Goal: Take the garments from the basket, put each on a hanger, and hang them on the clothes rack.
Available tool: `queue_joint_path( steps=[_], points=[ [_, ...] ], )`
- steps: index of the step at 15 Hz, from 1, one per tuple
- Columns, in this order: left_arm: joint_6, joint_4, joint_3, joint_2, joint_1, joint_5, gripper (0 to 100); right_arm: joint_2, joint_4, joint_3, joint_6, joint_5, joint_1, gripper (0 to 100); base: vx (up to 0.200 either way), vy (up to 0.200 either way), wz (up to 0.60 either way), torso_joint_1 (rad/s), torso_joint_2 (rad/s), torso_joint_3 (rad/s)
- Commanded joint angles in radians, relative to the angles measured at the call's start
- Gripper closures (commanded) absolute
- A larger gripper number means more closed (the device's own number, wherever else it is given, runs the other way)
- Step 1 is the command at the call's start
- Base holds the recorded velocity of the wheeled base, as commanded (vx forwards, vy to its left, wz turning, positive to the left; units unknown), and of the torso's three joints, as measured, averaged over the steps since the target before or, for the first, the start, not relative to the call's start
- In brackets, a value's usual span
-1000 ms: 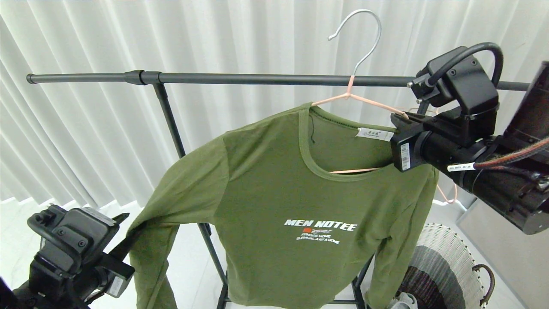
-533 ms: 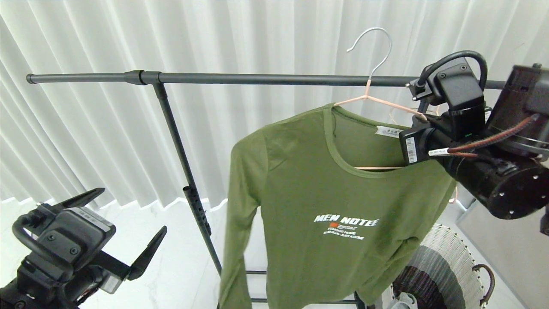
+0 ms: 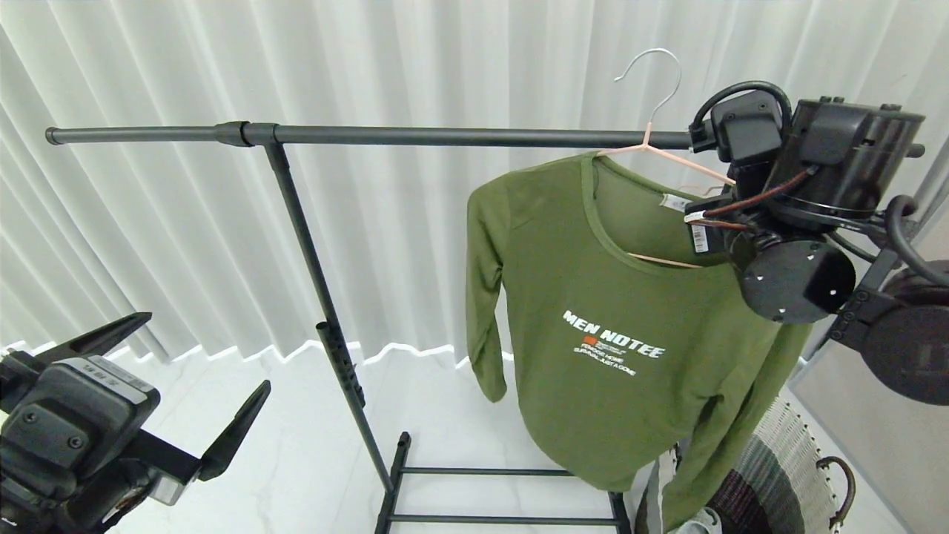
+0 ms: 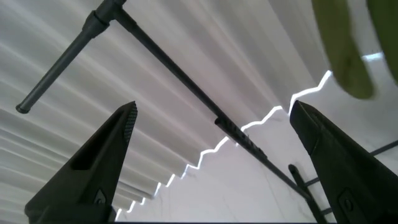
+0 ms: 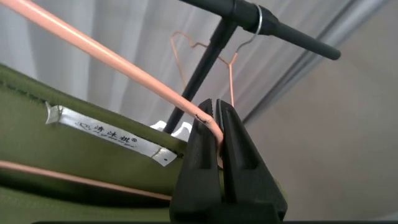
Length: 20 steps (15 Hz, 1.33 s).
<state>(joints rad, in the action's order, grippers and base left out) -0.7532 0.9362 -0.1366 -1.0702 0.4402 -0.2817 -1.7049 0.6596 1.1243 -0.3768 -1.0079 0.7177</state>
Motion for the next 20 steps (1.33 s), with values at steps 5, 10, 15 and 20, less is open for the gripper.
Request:
queue_joint_path(
  steps=[5, 10, 15, 20],
  points=[
    [0.0, 0.0, -0.001, -0.002, 0.0, 0.001, 0, -0.042, 0.002, 0.009, 0.003, -0.012, -0.007, 100, 0.2, 0.0, 0.0, 0.001, 0.0, 0.004],
    [0.0, 0.0, 0.0, -0.004, 0.014, 0.001, 0, -0.088, 0.005, 0.011, 0.007, -0.087, -0.009, 100, 0.12, 0.0, 0.0, 0.002, 0.0, 0.001],
    [-0.002, -0.005, 0.0, -0.01, 0.046, 0.001, 0, -0.122, 0.005, 0.014, 0.007, -0.176, -0.015, 100, 0.0, 0.0, 0.0, 0.0, 0.0, 0.0],
    [-0.002, -0.005, -0.003, -0.01, 0.046, -0.002, 0, -0.179, 0.014, 0.043, 0.007, -0.276, -0.058, 100, 0.0, 0.0, 0.0, 0.0, 0.0, 0.0]
  ],
)
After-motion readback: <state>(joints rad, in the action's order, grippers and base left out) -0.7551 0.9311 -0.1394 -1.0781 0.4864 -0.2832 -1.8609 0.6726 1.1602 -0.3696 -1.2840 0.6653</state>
